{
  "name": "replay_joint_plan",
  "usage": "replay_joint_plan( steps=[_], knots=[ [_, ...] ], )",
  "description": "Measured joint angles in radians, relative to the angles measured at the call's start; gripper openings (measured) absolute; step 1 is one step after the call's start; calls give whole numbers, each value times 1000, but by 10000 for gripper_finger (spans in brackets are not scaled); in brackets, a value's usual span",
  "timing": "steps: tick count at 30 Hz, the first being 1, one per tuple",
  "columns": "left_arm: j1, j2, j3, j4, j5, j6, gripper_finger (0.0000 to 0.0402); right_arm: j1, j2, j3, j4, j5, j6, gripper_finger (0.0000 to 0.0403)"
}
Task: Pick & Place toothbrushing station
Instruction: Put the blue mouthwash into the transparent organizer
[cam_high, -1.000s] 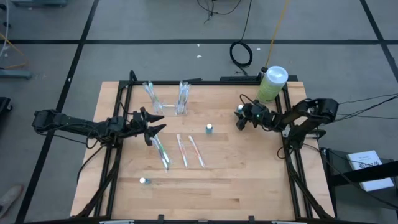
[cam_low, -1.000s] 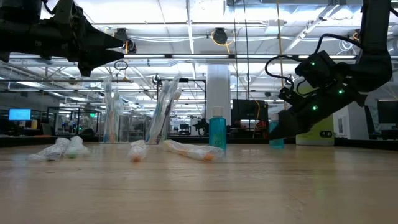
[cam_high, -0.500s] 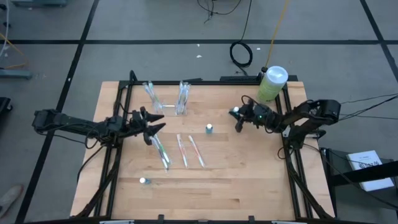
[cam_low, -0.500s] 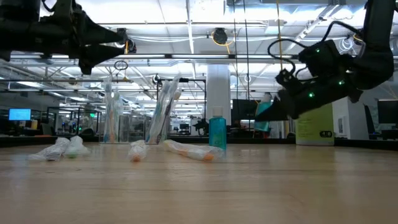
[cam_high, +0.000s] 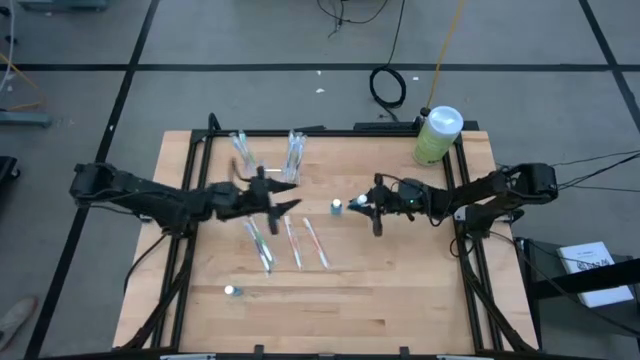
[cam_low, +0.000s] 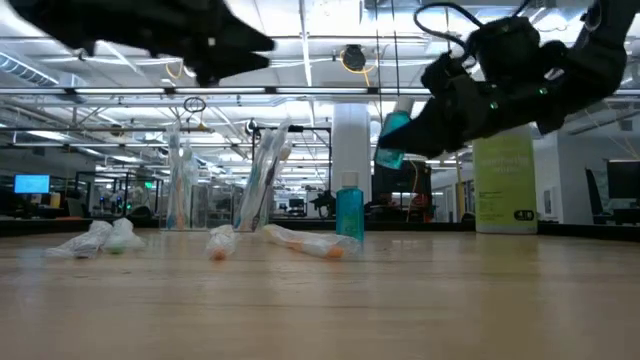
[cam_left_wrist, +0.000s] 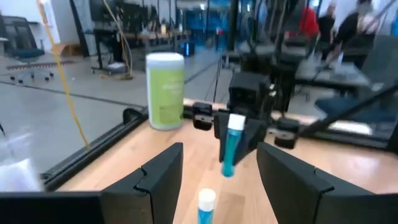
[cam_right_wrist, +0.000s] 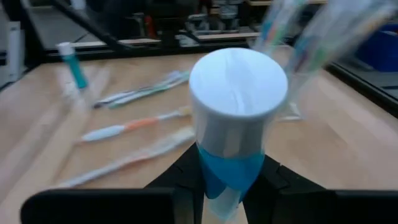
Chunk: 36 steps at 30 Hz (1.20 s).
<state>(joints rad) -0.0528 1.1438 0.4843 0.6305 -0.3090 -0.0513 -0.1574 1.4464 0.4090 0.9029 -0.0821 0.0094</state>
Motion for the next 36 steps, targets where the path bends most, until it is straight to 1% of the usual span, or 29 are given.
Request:
replay_joint_plan(
  steps=[4, 8, 12, 17, 22, 26, 31, 34, 36],
  knots=[
    [11, 166, 169, -73, 16, 17, 212, 45, 0, 68, -104, 2, -28, 62],
    [23, 300, 322, -160, 136, 4, 211, 68, 0, 94, -131, 5, -38, 62],
    [25, 398, 448, -236, 251, 4, 211, 76, 0, 94, -137, 6, -37, 62],
    [31, 499, 623, -451, 262, 14, 211, 79, 0, 94, -134, 8, -25, 62],
    [57, 607, 769, -599, 264, -3, 211, 81, 0, 94, -136, 9, -22, 62],
    [75, 658, 819, -614, 316, 11, 211, 81, 0, 94, -138, 10, -21, 62],
    [82, 661, 836, -613, 335, 26, 211, 81, 0, 94, -153, 10, -21, 63],
    [94, 649, 848, -689, 338, 25, 211, 81, 0, 94, -155, 11, -21, 62],
    [104, 645, 903, -831, 338, 23, 211, 81, 0, 94, -156, 11, -21, 63]
  ],
)
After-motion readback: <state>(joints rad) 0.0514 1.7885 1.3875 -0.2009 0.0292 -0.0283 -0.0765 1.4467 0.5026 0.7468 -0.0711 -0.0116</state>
